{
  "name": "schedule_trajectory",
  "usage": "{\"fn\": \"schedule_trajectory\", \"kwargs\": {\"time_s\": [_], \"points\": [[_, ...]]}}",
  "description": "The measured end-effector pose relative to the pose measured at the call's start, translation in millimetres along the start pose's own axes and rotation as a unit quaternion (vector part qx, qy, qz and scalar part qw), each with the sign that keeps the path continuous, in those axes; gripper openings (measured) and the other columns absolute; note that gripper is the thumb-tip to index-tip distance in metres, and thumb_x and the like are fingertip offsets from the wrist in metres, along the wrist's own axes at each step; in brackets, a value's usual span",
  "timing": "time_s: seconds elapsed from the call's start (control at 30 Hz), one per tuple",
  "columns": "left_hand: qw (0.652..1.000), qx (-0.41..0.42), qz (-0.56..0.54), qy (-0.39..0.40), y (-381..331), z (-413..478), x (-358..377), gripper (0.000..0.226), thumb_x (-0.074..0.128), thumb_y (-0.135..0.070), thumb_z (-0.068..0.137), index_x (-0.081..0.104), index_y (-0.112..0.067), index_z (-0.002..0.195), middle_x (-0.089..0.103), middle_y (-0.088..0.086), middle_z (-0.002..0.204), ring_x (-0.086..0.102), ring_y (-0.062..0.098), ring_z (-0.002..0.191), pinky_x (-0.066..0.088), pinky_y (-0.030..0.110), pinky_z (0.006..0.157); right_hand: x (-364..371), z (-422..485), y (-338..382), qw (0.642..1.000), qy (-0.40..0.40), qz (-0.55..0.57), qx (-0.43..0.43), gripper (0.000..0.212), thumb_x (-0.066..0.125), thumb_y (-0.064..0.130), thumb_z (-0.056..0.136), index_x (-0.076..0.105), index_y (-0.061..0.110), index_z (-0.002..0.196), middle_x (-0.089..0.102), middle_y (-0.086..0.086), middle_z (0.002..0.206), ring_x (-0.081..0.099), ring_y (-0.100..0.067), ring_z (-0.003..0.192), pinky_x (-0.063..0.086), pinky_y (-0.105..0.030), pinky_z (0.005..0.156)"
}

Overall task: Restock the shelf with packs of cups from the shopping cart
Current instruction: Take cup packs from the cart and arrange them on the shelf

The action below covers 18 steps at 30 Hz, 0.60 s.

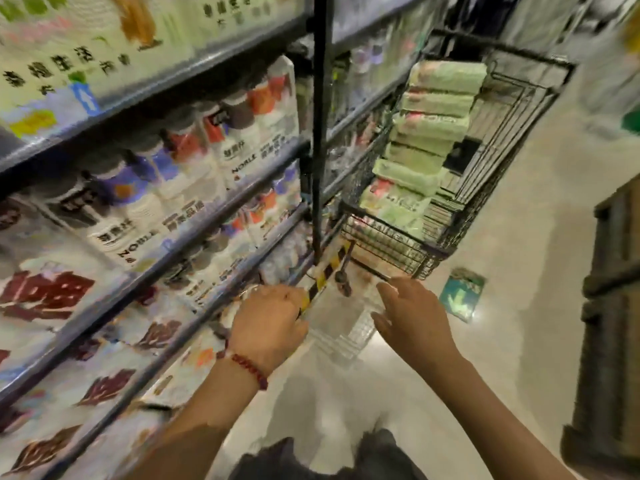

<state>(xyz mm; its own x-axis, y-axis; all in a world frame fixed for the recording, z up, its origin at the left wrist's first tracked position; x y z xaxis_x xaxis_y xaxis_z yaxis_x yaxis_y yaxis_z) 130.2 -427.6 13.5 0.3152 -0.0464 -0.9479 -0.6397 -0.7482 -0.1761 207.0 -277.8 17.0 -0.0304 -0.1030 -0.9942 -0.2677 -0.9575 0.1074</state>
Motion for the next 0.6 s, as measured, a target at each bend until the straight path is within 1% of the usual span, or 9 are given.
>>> {"fn": "schedule_trajectory", "kwargs": {"time_s": [0.03, 0.1, 0.17, 0.27, 0.33, 0.4, 0.53, 0.6], "points": [[1.000, 0.011, 0.002, 0.008, -22, 11, 8, 0.040, 0.048, -0.036, 0.086, 0.054, -0.016, 0.121, 0.059, 0.008, 0.119, 0.053, 0.030, 0.112, 0.048, 0.038, 0.087, 4, -8, -24, 1.000, 0.004, 0.002, 0.012, 0.039, 0.085, 0.022, 0.056, 0.068, 0.008, 0.088, 0.066, -0.012, 0.082, 0.063, -0.034, 0.071, 0.051, -0.035, 0.055], [0.999, 0.020, 0.002, 0.024, -68, 36, 20, 0.047, 0.048, -0.035, 0.086, 0.050, -0.019, 0.130, 0.057, 0.006, 0.124, 0.053, 0.028, 0.115, 0.047, 0.036, 0.090, 9, -20, -75, 0.999, 0.011, -0.003, 0.034, 0.036, 0.086, 0.025, 0.053, 0.069, 0.012, 0.082, 0.066, -0.009, 0.079, 0.064, -0.031, 0.069, 0.052, -0.033, 0.053], [0.999, 0.028, -0.002, 0.034, -115, 67, 30, 0.048, 0.047, -0.036, 0.087, 0.047, -0.024, 0.134, 0.055, 0.002, 0.129, 0.052, 0.025, 0.117, 0.046, 0.034, 0.093, 8, -25, -126, 0.998, 0.009, -0.024, 0.054, 0.040, 0.089, 0.030, 0.047, 0.070, 0.014, 0.079, 0.067, -0.008, 0.076, 0.065, -0.029, 0.065, 0.052, -0.033, 0.049], [0.999, 0.046, -0.018, 0.016, -180, 115, 31, 0.052, 0.040, -0.041, 0.085, 0.048, -0.023, 0.133, 0.053, 0.002, 0.133, 0.051, 0.024, 0.120, 0.046, 0.037, 0.096, 4, -19, -203, 0.995, -0.004, -0.030, 0.091, 0.044, 0.091, 0.030, 0.045, 0.072, 0.013, 0.081, 0.070, -0.009, 0.079, 0.067, -0.029, 0.066, 0.053, -0.032, 0.051], [0.998, 0.051, -0.023, 0.006, -213, 144, 28, 0.051, 0.045, -0.042, 0.090, 0.041, -0.026, 0.138, 0.049, -0.002, 0.137, 0.047, 0.020, 0.124, 0.043, 0.033, 0.098, 0, -12, -243, 0.994, -0.007, -0.026, 0.106, 0.044, 0.091, 0.031, 0.045, 0.072, 0.013, 0.081, 0.070, -0.008, 0.080, 0.067, -0.028, 0.067, 0.053, -0.031, 0.053], [0.998, 0.054, -0.025, 0.002, -239, 171, 26, 0.049, 0.048, -0.043, 0.090, 0.042, -0.027, 0.136, 0.051, -0.005, 0.133, 0.048, 0.018, 0.122, 0.041, 0.030, 0.095, -4, -4, -273, 0.994, -0.005, -0.020, 0.107, 0.046, 0.091, 0.031, 0.044, 0.071, 0.012, 0.081, 0.070, -0.008, 0.080, 0.066, -0.028, 0.067, 0.051, -0.029, 0.052], [0.998, 0.061, -0.029, 0.008, -274, 228, 26, 0.036, 0.051, -0.041, 0.087, 0.050, -0.030, 0.121, 0.057, -0.009, 0.118, 0.054, 0.013, 0.108, 0.046, 0.028, 0.083, -11, 31, -322, 0.994, -0.012, -0.019, 0.107, 0.047, 0.091, 0.034, 0.043, 0.071, 0.013, 0.080, 0.069, -0.007, 0.079, 0.066, -0.027, 0.066, 0.052, -0.031, 0.051], [0.998, 0.059, -0.024, 0.006, -283, 256, 24, 0.039, 0.049, -0.041, 0.087, 0.049, -0.030, 0.125, 0.057, -0.009, 0.118, 0.054, 0.012, 0.108, 0.047, 0.027, 0.084, -11, 57, -343, 0.995, -0.012, -0.025, 0.098, 0.045, 0.090, 0.033, 0.044, 0.070, 0.013, 0.079, 0.068, -0.006, 0.078, 0.066, -0.027, 0.066, 0.052, -0.031, 0.052]]}}
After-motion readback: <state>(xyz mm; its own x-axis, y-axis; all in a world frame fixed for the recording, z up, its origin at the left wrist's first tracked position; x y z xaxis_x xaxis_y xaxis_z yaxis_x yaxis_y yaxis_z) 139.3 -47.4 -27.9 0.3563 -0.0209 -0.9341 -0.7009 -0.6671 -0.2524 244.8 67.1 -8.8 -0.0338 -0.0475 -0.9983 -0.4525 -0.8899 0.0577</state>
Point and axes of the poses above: each hand's wrist, its own z-axis towards the middle knuckle, its own x-axis out of the palm, y = z × x, the point moved 10 cm from there along z, towards the middle knuckle
